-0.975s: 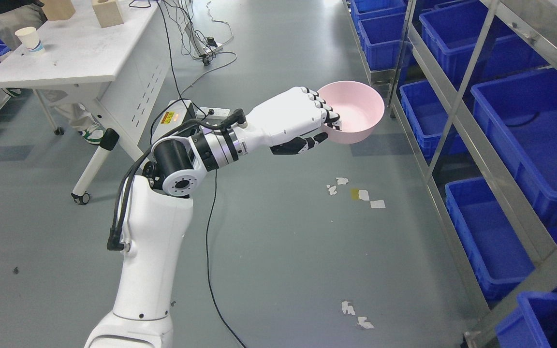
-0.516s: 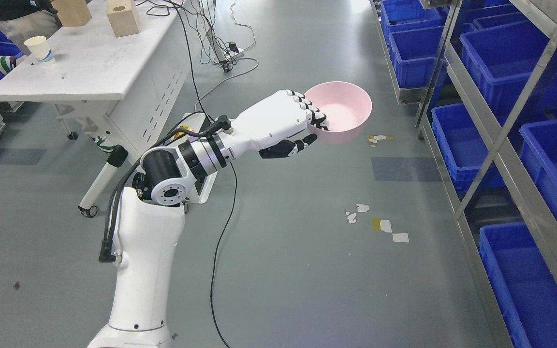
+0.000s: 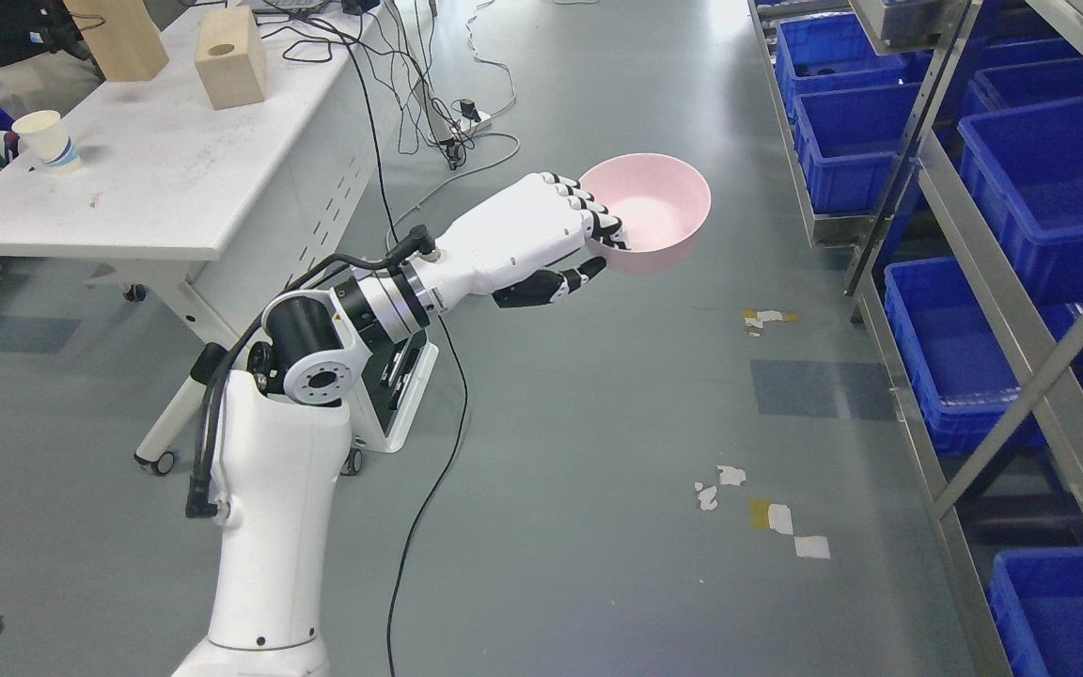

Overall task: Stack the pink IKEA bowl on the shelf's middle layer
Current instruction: 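Hold the bowl in the left hand while turning to the other shelf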

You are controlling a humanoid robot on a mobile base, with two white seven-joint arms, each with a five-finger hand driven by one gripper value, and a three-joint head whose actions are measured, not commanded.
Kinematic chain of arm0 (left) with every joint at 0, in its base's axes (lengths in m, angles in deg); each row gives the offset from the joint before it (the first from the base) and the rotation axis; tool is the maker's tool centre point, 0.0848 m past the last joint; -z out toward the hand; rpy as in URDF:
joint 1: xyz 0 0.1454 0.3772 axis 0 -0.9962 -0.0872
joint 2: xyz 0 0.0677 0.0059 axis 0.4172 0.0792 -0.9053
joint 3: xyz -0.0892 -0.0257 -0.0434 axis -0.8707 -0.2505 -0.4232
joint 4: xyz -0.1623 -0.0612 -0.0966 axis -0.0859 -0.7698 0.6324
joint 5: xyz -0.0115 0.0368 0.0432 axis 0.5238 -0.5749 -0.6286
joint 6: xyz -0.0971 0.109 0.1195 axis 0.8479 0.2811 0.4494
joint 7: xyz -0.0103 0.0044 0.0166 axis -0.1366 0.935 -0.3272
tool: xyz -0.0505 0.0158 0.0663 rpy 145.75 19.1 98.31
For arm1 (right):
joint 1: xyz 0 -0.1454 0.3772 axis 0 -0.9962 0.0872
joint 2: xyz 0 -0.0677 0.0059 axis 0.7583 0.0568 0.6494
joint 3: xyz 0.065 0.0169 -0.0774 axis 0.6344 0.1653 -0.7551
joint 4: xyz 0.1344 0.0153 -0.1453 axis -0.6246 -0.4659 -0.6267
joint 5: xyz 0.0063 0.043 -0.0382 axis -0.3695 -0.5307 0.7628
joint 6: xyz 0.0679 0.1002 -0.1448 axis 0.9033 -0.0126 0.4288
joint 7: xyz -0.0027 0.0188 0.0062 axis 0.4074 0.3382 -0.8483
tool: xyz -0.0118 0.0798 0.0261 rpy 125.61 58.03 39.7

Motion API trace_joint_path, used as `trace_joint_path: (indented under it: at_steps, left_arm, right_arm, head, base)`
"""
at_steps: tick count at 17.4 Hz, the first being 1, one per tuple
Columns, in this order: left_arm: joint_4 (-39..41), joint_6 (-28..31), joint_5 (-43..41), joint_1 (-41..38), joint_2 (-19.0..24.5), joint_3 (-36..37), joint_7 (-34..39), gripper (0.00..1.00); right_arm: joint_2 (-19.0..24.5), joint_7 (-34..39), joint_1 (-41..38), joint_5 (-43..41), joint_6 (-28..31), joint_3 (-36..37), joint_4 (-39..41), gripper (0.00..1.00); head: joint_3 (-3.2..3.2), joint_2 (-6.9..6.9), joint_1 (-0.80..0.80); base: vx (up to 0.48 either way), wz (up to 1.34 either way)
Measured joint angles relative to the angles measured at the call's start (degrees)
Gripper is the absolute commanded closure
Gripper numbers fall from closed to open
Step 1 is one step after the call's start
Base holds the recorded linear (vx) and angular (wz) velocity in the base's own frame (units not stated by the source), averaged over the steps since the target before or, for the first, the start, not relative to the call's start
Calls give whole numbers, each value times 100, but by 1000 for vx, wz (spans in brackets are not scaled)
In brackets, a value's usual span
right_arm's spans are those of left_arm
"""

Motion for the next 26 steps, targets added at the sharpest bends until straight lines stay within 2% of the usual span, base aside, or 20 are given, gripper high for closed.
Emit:
trace_joint_path:
  at_steps: [16,21,26]
  left_arm:
    - [14,0,105,1,0,-29,9,97]
    - [10,0,149,4,0,47,9,97]
    - [6,0,323,199,0,137,9,97]
  right_arm:
    - [0,4,3,0,0,0,0,0]
    - [0,-4,0,0,0,0,0,0]
    - [0,-12,-3,0,0,0,0,0]
  head:
    - [0,0,0]
    - [0,0,0]
    - [0,0,0]
  base:
    - [302,38]
    - [148,-672]
    - [114,-1281]
